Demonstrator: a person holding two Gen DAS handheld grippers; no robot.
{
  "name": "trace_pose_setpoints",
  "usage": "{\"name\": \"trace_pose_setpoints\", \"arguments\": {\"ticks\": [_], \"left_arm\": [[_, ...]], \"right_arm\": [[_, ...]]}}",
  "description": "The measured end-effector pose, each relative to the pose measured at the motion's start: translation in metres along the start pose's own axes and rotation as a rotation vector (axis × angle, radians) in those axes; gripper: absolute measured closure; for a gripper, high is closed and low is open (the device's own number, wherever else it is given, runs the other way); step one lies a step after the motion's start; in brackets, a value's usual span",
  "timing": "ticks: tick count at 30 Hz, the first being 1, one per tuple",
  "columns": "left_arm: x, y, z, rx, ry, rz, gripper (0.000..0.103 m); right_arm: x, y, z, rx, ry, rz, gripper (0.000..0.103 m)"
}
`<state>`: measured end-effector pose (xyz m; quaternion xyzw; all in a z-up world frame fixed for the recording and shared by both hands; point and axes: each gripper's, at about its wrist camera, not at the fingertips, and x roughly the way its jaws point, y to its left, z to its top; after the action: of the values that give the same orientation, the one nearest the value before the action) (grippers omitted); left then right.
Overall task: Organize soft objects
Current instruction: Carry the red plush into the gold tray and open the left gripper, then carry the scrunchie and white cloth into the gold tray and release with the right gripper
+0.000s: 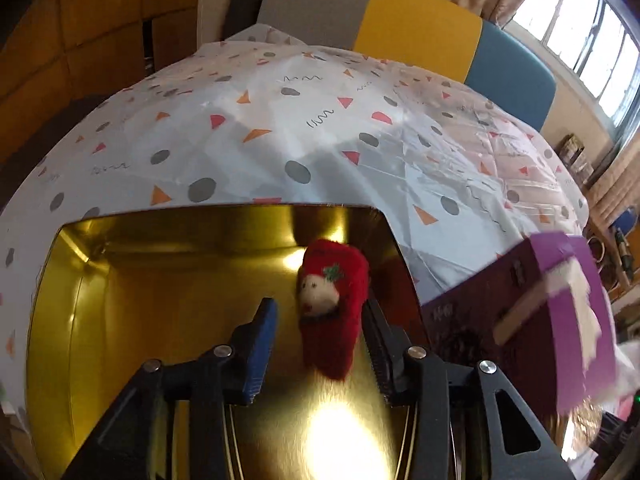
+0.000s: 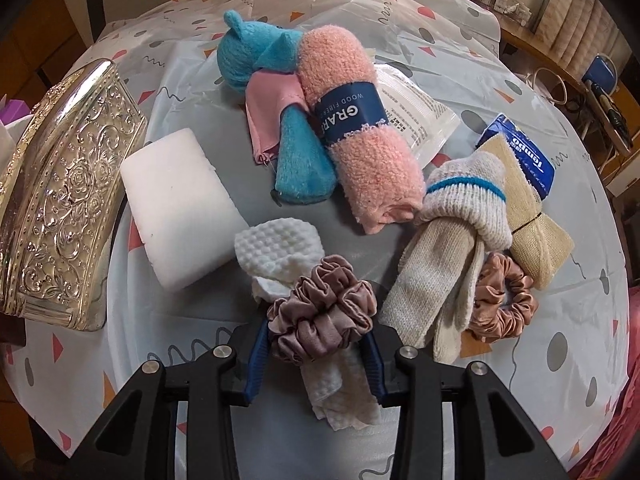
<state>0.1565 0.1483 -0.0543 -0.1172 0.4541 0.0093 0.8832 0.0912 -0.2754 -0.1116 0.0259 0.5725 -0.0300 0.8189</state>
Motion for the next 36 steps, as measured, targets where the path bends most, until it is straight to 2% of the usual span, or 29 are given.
{"name": "trace_pose_setpoints", "arguments": {"ticks": [5, 10, 15, 17, 19, 22, 24, 27, 29, 31, 36], "left_arm": [[-0.036, 0.009, -0.037, 0.037, -0.017, 0.012, 0.058], [-0.072, 0.03, -0.073, 0.027, -0.063, 0.061, 0.058], [-0.084, 0.039, -0.094, 0.025, -0.029, 0.09, 0.058], [-0.093, 0.038, -0.098, 0.025, -0.052, 0.094, 0.058], [-0.099, 0.036, -0.101, 0.027, -0.073, 0.087, 0.058], [-0.104, 0.036, -0.106, 0.014, -0.092, 0.083, 0.051], [-0.109, 0.035, -0.109, 0.023, -0.107, 0.085, 0.048], [-0.113, 0.037, -0.111, 0.018, -0.125, 0.099, 0.046], [-0.113, 0.043, -0.112, -0.004, -0.126, 0.1, 0.046], [-0.113, 0.049, -0.112, -0.026, -0.129, 0.113, 0.046], [-0.119, 0.07, -0.109, -0.093, -0.155, 0.117, 0.045]], "right_arm": [[-0.002, 0.005, 0.001, -0.004, -0.004, -0.006, 0.065], [-0.007, 0.0, 0.002, -0.002, -0.019, -0.018, 0.067], [-0.012, -0.005, 0.002, 0.037, -0.026, -0.003, 0.067], [-0.012, -0.006, 0.002, 0.036, -0.027, -0.01, 0.067], [-0.018, -0.007, 0.005, 0.035, -0.069, -0.025, 0.068], [-0.041, -0.008, 0.002, 0.047, -0.165, -0.015, 0.068], [-0.052, -0.009, 0.002, 0.069, -0.2, -0.041, 0.068], [-0.086, -0.008, 0.0, 0.129, -0.274, -0.014, 0.068], [-0.117, 0.006, -0.001, 0.122, -0.343, 0.002, 0.068], [-0.145, 0.033, 0.003, 0.065, -0.395, 0.056, 0.068], [-0.185, 0.146, 0.005, -0.195, -0.428, 0.215, 0.067]]}}
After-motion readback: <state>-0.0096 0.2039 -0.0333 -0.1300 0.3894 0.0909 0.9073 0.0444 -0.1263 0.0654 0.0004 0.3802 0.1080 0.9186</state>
